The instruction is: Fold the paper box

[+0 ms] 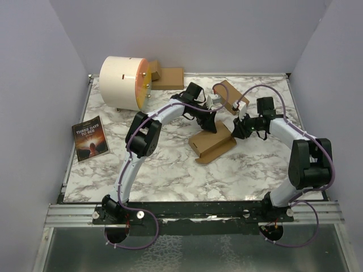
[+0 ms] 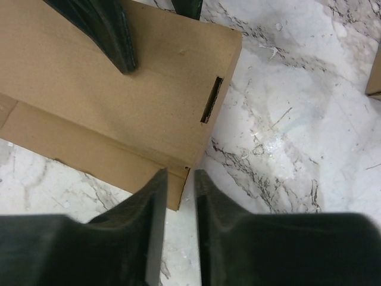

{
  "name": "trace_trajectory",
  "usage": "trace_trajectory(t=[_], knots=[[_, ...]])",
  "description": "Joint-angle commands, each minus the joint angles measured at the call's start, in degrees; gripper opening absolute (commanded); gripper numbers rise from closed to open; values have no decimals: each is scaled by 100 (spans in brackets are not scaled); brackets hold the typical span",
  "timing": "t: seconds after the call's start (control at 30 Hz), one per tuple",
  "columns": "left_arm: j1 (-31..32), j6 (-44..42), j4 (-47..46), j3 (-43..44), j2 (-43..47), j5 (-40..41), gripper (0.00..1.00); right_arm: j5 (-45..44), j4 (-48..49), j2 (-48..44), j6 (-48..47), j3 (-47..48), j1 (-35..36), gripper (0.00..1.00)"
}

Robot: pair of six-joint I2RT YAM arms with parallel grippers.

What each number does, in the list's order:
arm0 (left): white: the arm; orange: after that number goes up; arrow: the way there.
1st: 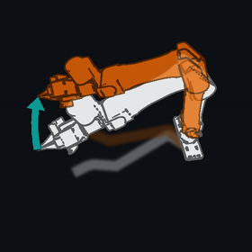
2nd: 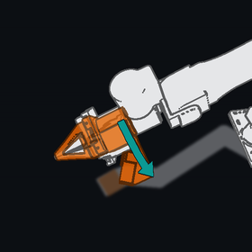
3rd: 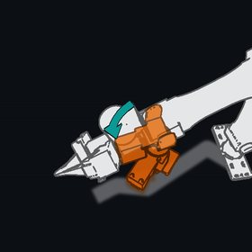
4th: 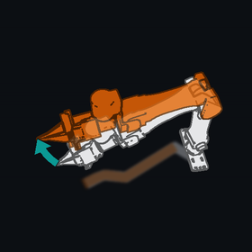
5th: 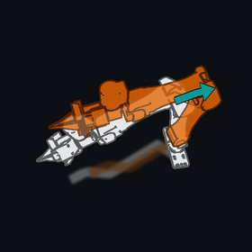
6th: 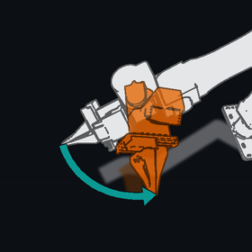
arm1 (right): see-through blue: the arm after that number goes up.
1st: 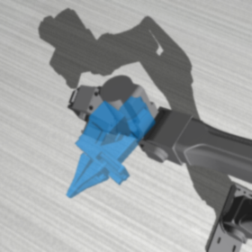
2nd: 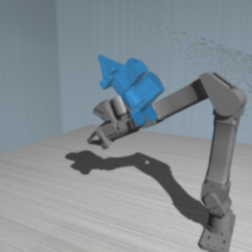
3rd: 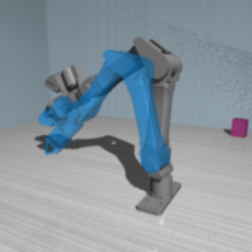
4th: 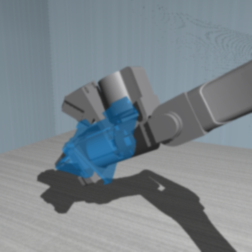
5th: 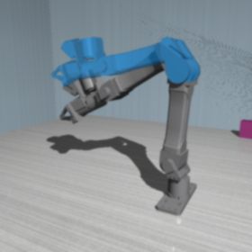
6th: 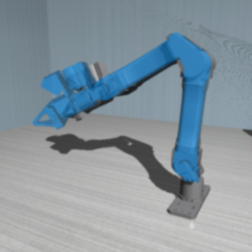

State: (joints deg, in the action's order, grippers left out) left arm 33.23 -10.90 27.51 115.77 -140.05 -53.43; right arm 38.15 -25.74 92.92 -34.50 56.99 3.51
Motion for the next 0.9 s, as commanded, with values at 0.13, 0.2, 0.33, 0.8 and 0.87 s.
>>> trace_trajectory(t=[0.13,0.2,0.33,0.8,0.87], knots=[[87,-181,273,-74,-374,422,61,-131,-117,-144,-73,-212,-120,33],[86,-180,263,-101,-359,423,61,-157,-190,-15,-106,-198,-129,33],[87,-178,227,-155,-335,416,61,-277,-141,111,-92,-232,-142,33],[95,-174,172,-185,-330,377,61,-311,-67,295,-13,-180,-140,4],[100,-171,168,-178,-331,368,61,-263,-72,263,9,-152,-140,2]])
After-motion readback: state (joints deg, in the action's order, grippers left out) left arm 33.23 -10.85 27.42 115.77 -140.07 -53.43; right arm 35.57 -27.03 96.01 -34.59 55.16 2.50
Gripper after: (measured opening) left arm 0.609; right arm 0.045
